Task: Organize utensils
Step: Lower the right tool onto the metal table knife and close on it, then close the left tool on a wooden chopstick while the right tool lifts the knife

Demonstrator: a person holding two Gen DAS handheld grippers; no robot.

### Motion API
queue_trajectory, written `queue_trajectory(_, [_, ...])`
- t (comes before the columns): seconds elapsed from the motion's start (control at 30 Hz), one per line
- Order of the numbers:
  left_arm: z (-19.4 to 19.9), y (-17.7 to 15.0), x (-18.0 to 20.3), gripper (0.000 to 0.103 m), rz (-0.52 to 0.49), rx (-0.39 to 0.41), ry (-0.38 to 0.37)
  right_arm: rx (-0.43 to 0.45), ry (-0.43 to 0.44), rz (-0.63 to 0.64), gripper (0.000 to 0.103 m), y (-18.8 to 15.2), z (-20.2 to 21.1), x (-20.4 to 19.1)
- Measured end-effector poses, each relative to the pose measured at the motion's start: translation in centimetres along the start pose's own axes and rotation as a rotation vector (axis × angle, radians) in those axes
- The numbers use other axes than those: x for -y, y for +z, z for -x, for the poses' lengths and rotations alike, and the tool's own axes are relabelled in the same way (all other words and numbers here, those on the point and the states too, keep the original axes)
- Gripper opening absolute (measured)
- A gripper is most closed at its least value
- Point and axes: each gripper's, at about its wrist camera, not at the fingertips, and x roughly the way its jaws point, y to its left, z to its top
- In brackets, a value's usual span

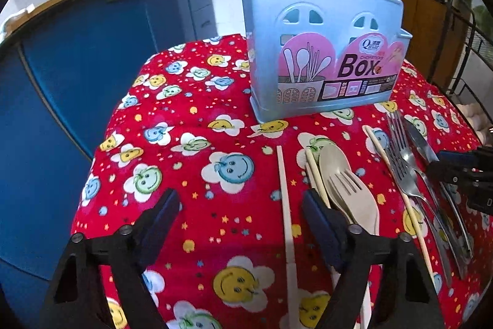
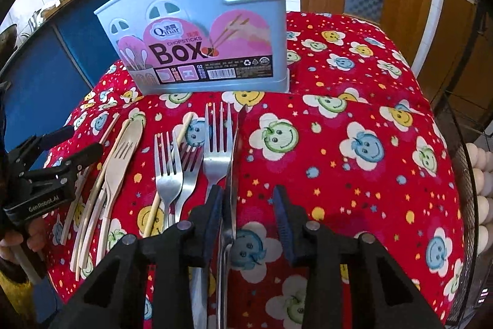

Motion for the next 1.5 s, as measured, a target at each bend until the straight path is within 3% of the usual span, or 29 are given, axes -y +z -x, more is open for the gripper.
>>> queue_trajectory(0.3, [-2.5,1.5,0.0,0.059,-0.046,-0.075,-0.03,-0.052,0.03,-0.026,0.026,1.7,-1.2,1.0])
queue_trajectory(0.67, [-3.4,2.3,0.5,0.056,-0.095,-0.125,-0.04,-0.096,0.053,-0.036,0.025,3.3,-2.4,1.3])
queue_trajectory(0.8, [-3.4,2.4,0.5,0.028,-0.101,-0.122,-0.07,-0.093,0.063,-0.047,0.014,3.2,-2.3,1.5])
queue_trajectory(0.9, [-3.1,2.5,0.6,0.01,-0.096,-0.124,-0.085,-0.089,0.068,-0.055,0.013,3.0,-2.2,1.7])
queue_trajectory(1.3, [0.0,2.4,-1.0,0.003,0.024,-0.049,-0.142,-0.044,0.104,-0.115,0.008,1.4,0.1,2.5])
queue_trajectory(1.5, [2.4,2.4,-1.6,0.003,0.067,0.016,-0.165,0.035,0.135,-0.13,0.008,0.7,2.4,2.5])
